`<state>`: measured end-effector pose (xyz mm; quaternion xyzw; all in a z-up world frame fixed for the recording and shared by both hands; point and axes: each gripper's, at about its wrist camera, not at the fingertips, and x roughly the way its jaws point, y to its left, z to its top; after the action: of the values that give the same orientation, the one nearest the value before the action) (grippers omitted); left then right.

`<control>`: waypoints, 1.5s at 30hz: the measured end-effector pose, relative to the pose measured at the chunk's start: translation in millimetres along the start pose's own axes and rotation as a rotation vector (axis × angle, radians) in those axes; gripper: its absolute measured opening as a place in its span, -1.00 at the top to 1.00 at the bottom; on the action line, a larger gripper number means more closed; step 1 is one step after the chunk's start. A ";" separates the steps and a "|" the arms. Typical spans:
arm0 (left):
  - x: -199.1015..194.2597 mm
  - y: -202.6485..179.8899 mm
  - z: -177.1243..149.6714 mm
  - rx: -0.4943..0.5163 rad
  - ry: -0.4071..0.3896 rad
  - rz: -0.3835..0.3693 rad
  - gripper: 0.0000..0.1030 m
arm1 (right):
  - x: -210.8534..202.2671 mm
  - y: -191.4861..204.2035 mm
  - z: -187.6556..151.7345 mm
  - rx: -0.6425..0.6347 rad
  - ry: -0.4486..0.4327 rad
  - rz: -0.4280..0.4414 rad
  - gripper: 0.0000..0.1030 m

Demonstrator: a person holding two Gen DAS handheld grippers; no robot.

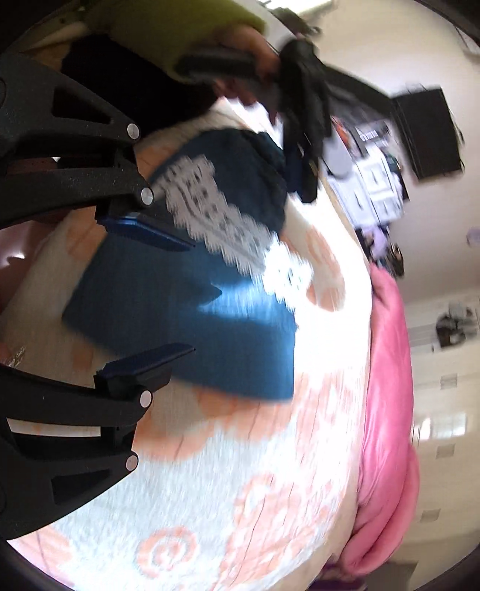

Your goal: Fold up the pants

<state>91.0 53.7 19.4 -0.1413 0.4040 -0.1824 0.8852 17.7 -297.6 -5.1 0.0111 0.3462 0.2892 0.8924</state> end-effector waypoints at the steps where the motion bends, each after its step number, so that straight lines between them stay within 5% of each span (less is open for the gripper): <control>1: -1.4 -2.0 -3.8 0.000 0.001 0.004 -0.42 | -3.6 -8.4 0.3 0.037 -0.008 -0.006 0.08; 6: -12.1 -18.6 -28.4 0.070 0.008 0.040 -0.35 | -9.0 -24.8 1.8 0.092 -0.022 -0.019 0.08; 7: -12.2 -22.5 -32.1 0.086 0.009 0.045 -0.22 | -6.8 -25.0 2.3 0.086 -0.019 -0.022 0.10; 9: -13.0 -32.0 -40.9 0.129 0.018 0.053 0.12 | -3.9 -22.6 6.5 0.058 -0.001 -0.009 0.51; 11: -10.3 -43.7 -46.6 0.160 0.035 0.024 0.32 | 1.5 -17.5 13.1 0.009 0.024 -0.008 0.61; 16: 5.4 -64.9 -56.3 0.270 0.060 0.047 0.32 | 22.0 -7.5 31.6 -0.049 0.099 0.003 0.61; 20: 30.1 -54.7 -74.3 0.273 0.158 0.077 0.35 | 46.6 -2.8 20.6 -0.097 0.176 0.005 0.61; 23: 32.6 -55.1 -84.5 0.307 0.182 0.099 0.37 | 57.9 -9.4 3.0 -0.070 0.249 -0.009 0.66; 28: 29.9 -50.8 -88.5 0.298 0.183 0.092 0.37 | 51.2 -18.5 -0.6 -0.007 0.248 -0.034 0.66; 31: 27.9 -49.2 -86.4 0.290 0.182 0.087 0.37 | 49.4 -15.0 -1.3 -0.019 0.240 -0.031 0.51; 33: 26.0 -51.7 -85.4 0.284 0.177 0.085 0.37 | 42.0 -12.6 -0.4 -0.018 0.205 -0.026 0.09; 35: 23.4 -53.7 -84.9 0.282 0.173 0.088 0.32 | 33.1 -13.1 1.5 -0.004 0.156 -0.024 -0.06; 45: 3.9 -58.8 -81.1 0.269 0.135 0.096 -0.12 | 14.8 -32.8 6.7 0.123 0.048 -0.002 -0.57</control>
<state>19.0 -8.8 -11.3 0.0105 0.4408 -0.2012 0.8747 47.3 -315.9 -16.3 0.0585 0.3848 0.2665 0.8817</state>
